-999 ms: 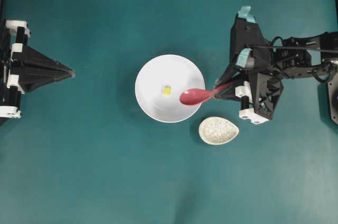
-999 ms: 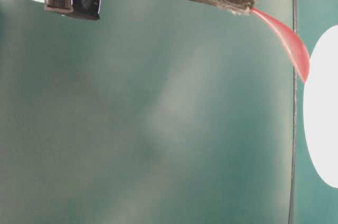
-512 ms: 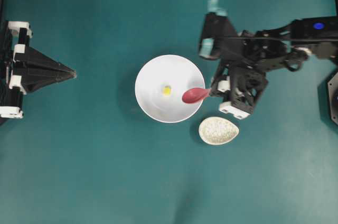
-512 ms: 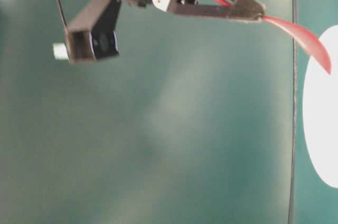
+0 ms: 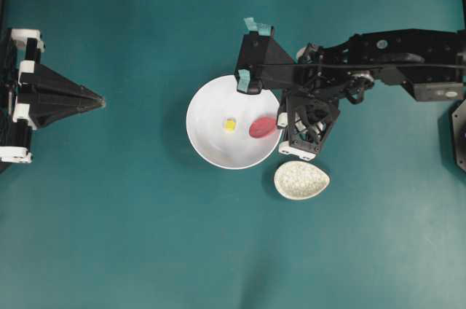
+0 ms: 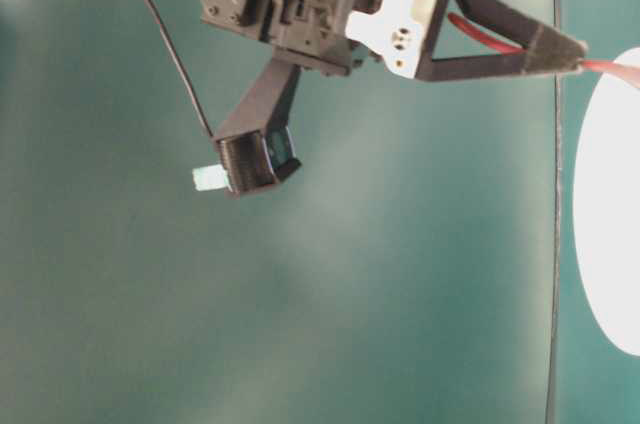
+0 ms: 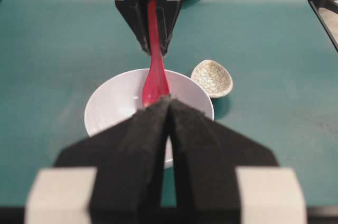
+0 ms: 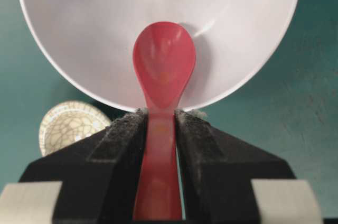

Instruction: Scoop the yellow hexagonal prism block from the bowl with a spoon using the right arm.

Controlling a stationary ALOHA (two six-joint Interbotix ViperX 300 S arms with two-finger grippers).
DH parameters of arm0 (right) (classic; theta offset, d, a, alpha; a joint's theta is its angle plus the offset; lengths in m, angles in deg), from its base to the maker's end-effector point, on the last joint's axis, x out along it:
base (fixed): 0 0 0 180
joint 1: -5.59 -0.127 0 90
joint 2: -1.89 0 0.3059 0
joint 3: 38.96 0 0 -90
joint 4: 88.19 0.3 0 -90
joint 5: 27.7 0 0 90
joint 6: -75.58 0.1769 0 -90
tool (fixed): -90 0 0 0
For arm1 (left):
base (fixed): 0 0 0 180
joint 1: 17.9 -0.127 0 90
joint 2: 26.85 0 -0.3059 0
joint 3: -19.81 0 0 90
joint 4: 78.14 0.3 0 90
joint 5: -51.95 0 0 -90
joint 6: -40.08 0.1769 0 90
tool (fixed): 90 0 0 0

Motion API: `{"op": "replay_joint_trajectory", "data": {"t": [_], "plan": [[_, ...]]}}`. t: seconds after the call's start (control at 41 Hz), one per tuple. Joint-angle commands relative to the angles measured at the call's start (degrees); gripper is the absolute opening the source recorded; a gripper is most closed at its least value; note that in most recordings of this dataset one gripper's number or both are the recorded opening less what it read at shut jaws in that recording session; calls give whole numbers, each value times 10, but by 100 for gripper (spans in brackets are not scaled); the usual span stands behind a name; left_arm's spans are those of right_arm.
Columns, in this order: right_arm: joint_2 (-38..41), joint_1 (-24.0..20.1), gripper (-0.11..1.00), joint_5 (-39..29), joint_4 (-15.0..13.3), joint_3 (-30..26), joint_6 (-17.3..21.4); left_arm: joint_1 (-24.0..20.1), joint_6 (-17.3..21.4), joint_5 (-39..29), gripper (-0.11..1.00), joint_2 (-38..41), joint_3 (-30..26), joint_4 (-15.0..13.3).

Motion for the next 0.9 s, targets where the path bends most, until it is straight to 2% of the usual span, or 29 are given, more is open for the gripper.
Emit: {"op": "replay_joint_trajectory", "data": {"t": [0.0,0.877], "plan": [[-4,-1,24,18,-1,-12,-2,1,1,6,-1,4,-8,2],[36,0,24,146,-2,-9,-8,0,1,6,-1,4,-8,2]]}}
